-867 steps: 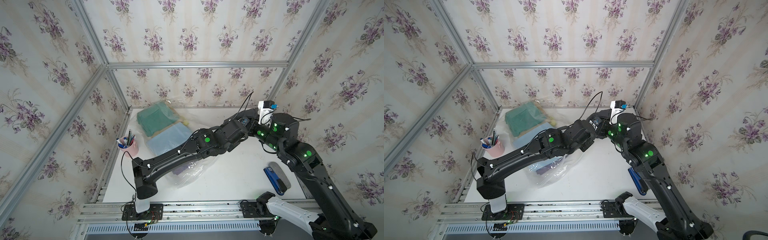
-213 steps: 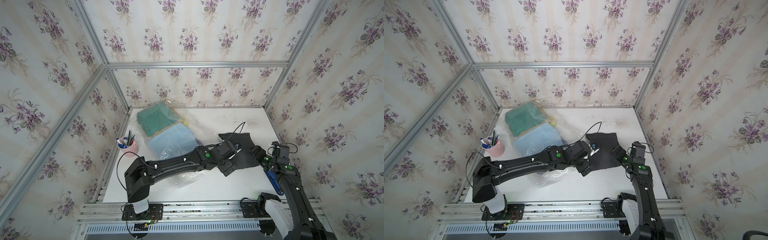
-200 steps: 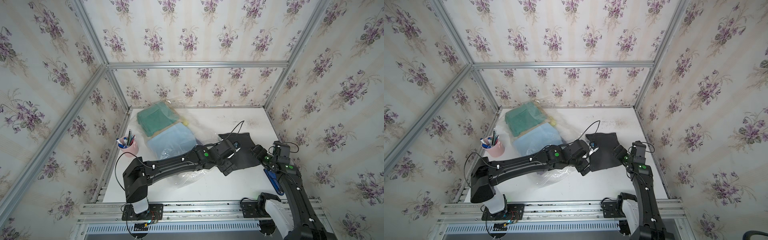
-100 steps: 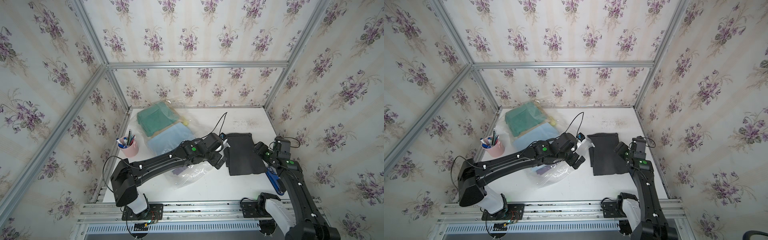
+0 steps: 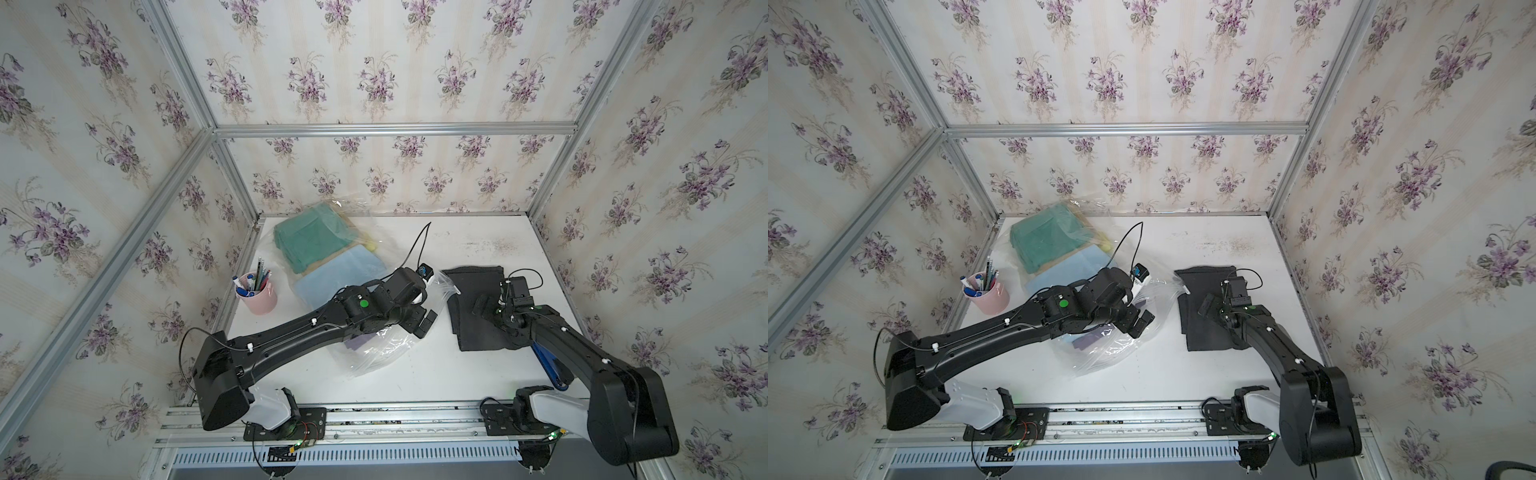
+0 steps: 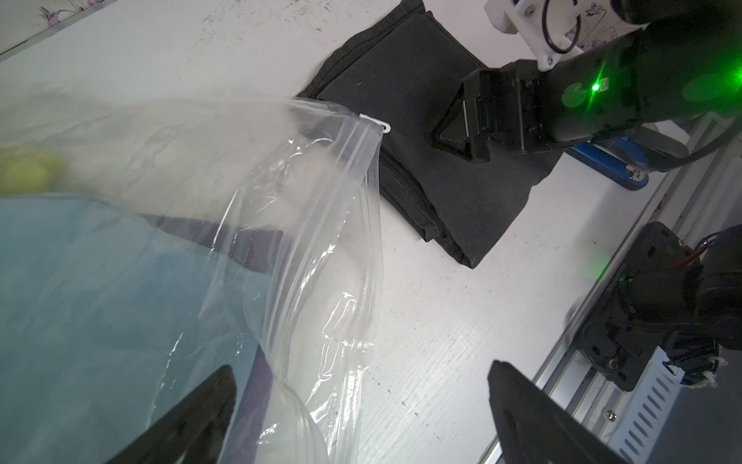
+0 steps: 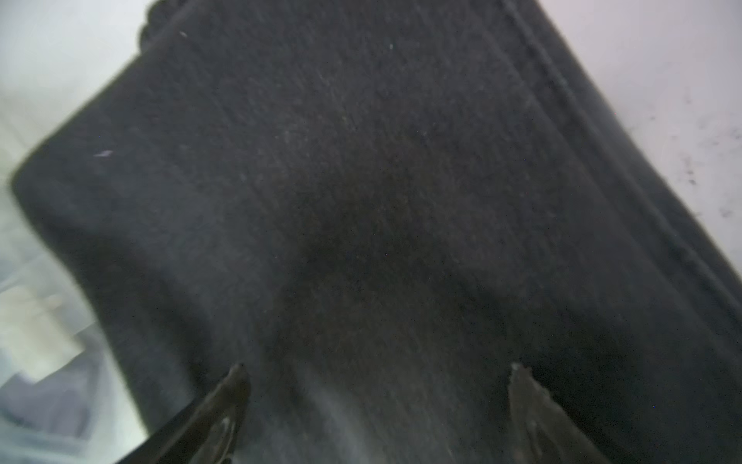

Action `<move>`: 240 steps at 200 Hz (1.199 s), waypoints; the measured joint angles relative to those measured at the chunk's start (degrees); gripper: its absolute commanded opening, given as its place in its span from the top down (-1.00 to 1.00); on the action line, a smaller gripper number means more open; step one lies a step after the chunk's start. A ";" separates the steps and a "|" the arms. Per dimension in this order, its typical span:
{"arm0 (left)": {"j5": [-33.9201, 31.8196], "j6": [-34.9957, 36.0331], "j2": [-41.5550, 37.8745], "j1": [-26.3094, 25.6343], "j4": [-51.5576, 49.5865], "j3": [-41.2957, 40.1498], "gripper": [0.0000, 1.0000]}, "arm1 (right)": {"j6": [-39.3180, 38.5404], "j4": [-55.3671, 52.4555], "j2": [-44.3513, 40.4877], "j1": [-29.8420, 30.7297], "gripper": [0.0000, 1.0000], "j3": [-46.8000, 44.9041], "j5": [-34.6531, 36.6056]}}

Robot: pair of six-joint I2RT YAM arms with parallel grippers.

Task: Take the trousers out of the vacuum bag
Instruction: Place the trousers at the center of the board.

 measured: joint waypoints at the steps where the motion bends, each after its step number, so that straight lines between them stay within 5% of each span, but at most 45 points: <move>1: -0.04 -0.04 -0.07 0.02 -0.02 -0.09 -1.00 | 0.00 0.11 0.24 0.04 -1.00 0.07 0.09; 125: -6.14 -3.72 -9.55 2.19 -3.98 -6.69 -1.00 | 5.11 15.39 23.58 3.15 -1.00 14.03 7.98; 176: -6.78 -4.55 -10.38 2.19 -5.49 -7.13 -1.00 | 8.44 17.73 22.62 3.10 -0.99 13.84 7.10; 240: -7.61 -4.66 -11.23 2.25 -5.99 -7.23 -1.00 | -11.72 8.59 23.39 3.41 -0.99 24.20 -1.36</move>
